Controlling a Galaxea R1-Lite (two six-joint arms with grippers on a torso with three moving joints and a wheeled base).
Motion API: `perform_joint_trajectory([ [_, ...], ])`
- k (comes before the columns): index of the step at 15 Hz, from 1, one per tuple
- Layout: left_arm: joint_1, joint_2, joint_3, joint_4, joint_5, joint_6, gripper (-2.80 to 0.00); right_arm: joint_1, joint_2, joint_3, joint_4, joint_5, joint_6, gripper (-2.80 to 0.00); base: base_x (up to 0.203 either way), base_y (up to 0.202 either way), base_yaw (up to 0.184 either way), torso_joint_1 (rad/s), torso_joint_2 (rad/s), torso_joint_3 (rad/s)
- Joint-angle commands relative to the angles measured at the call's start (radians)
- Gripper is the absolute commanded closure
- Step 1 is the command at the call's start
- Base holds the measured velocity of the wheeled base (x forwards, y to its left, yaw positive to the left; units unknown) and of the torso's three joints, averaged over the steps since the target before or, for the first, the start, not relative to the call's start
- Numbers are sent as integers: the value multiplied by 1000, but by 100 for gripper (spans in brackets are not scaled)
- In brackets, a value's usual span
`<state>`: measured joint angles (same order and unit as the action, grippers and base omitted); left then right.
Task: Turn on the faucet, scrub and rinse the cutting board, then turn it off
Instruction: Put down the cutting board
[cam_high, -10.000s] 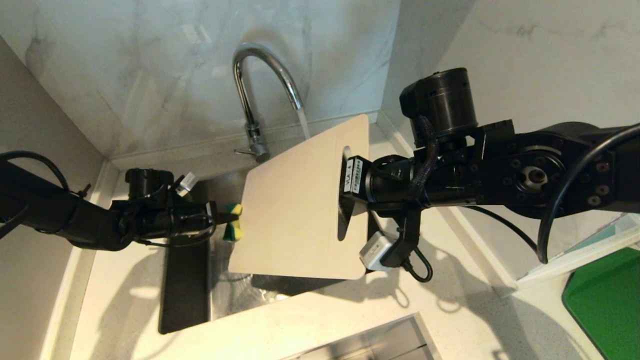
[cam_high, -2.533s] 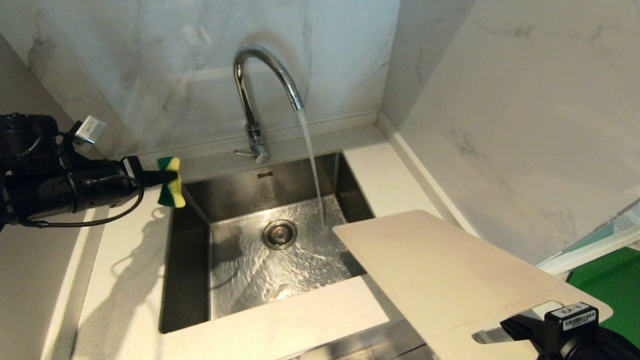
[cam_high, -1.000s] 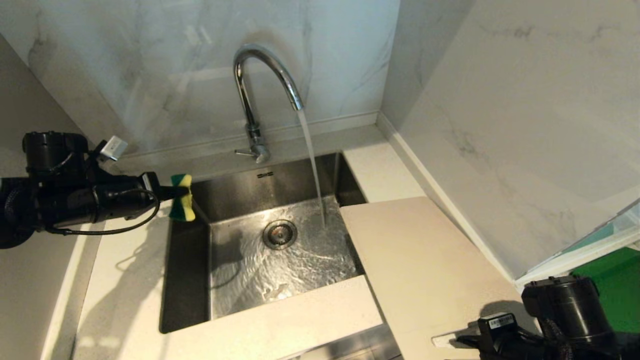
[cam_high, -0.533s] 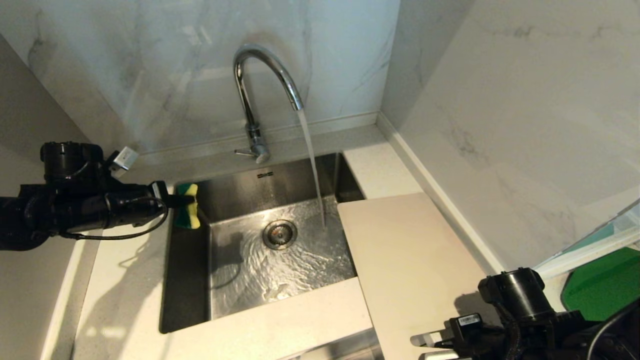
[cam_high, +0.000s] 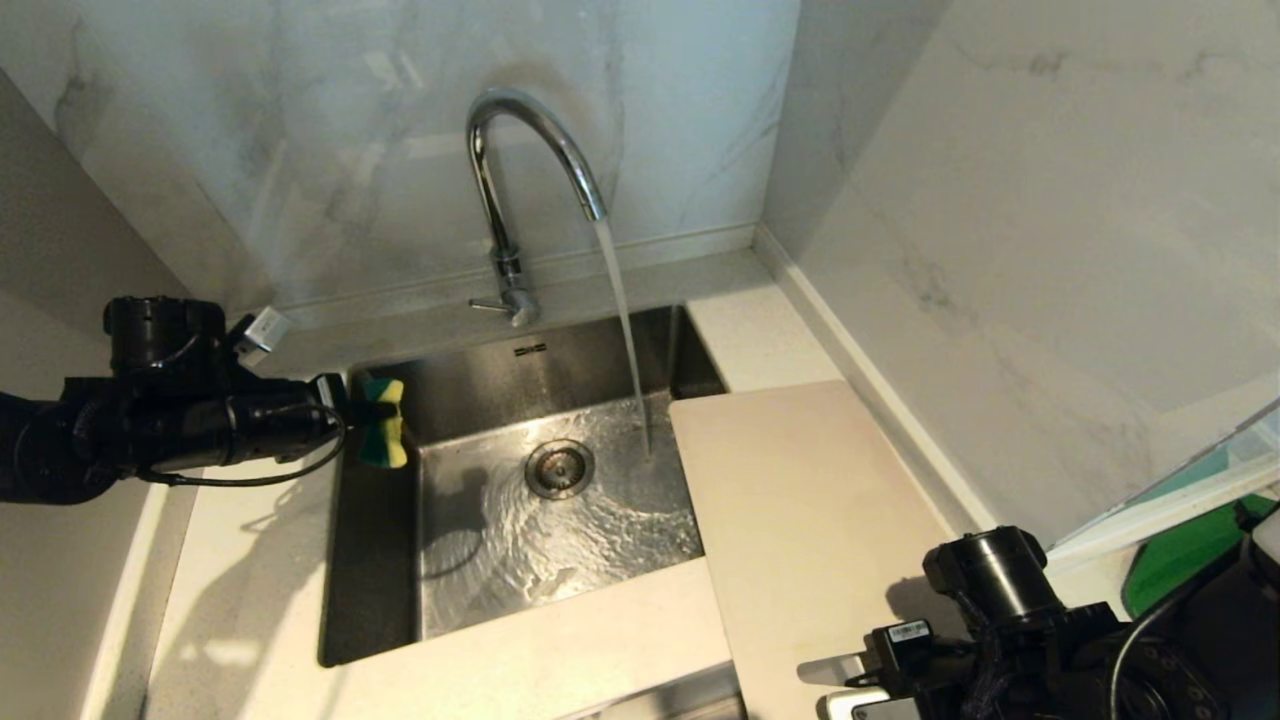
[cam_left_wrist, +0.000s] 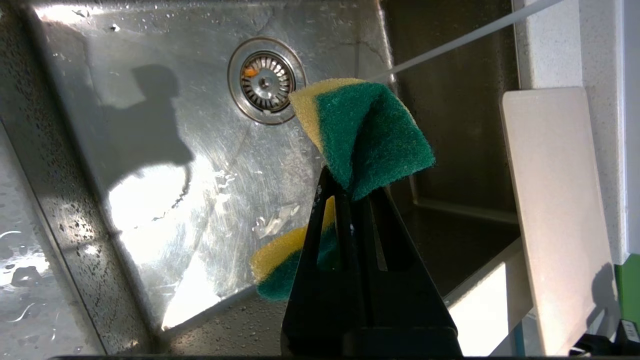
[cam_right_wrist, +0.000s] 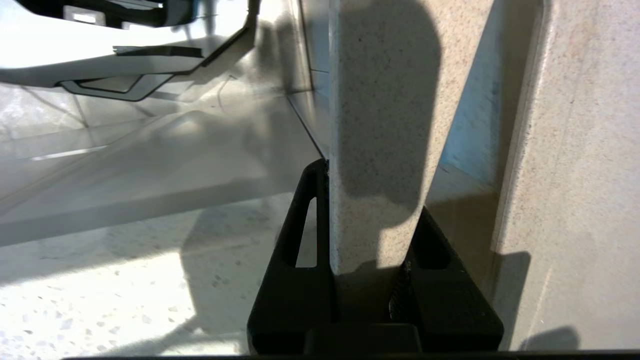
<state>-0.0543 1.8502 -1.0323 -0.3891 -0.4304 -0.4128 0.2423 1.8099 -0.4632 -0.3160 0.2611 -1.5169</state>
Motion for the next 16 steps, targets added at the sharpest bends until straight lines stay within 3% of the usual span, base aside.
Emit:
perform_joint_trajectory([
  [1,-1,3,0,-2,-2,-3,0,9,46,-18,-1,3,-8,0,0,0,0,0,0,0],
  [9,1,28,-2,-7,-1,-1,0,8,239,-139,-6,32,-9,0,0,0,0,0,0,0],
  [16,1,34,-5,-20,-2,-1,0,36,279,-158,-8,34,-9,0,0,0,0,0,0,0],
])
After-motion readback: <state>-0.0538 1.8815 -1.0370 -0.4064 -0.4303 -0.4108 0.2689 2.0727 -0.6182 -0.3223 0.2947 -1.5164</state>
